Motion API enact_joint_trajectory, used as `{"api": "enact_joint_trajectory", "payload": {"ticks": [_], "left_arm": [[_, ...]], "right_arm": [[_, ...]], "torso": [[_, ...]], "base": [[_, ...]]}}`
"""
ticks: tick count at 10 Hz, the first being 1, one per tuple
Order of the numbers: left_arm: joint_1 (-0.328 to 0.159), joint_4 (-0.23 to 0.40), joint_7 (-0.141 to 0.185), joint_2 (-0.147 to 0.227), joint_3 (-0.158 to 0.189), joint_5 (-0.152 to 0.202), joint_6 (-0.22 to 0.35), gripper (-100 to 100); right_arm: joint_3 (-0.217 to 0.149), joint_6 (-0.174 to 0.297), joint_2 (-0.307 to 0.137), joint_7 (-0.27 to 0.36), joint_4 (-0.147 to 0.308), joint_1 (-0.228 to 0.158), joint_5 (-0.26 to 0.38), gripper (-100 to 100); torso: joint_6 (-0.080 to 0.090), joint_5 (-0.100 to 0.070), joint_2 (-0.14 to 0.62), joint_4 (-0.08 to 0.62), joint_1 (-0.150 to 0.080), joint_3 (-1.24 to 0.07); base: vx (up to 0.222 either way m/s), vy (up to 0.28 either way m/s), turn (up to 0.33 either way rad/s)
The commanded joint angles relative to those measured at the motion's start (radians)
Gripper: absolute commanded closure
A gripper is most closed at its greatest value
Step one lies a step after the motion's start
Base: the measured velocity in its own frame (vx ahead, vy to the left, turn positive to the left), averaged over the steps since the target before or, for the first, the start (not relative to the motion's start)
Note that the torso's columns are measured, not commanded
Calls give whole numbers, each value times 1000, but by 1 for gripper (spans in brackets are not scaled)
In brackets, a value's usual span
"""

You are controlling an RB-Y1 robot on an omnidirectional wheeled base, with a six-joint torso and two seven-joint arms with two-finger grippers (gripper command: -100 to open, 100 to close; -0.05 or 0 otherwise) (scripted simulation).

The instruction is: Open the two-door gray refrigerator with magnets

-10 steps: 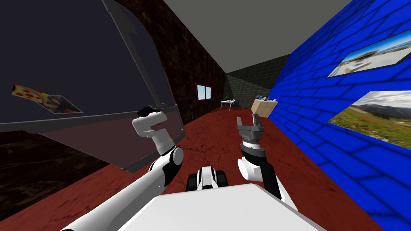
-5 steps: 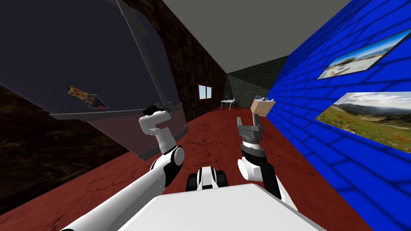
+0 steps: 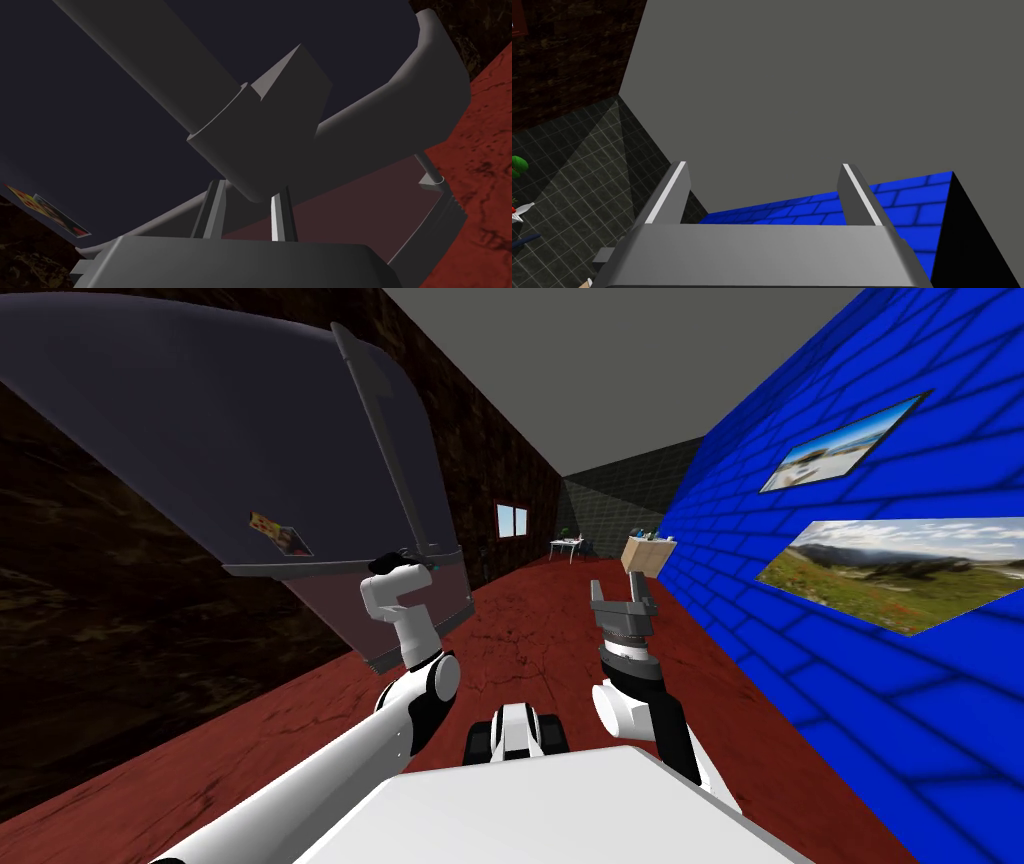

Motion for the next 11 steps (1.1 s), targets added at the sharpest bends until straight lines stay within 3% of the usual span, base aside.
{"api": "enact_joint_trajectory", "payload": {"ticks": [1,8,11], "left_arm": [[-9,1,-8,-4,-20,30,-2,100],[-29,39,-30,-26,-82,127,-13,100],[-34,48,-36,-32,-98,151,-16,100]], "right_arm": [[0,0,0,0,0,0,0,0],[0,0,0,0,0,0,0,0],[0,0,0,0,0,0,0,0]], "torso": [[0,1,3,0,1,2],[-8,3,5,5,7,3],[-6,2,8,6,5,5]], "base": [[-207,140,-36],[-241,168,-17],[-229,142,-2]]}}
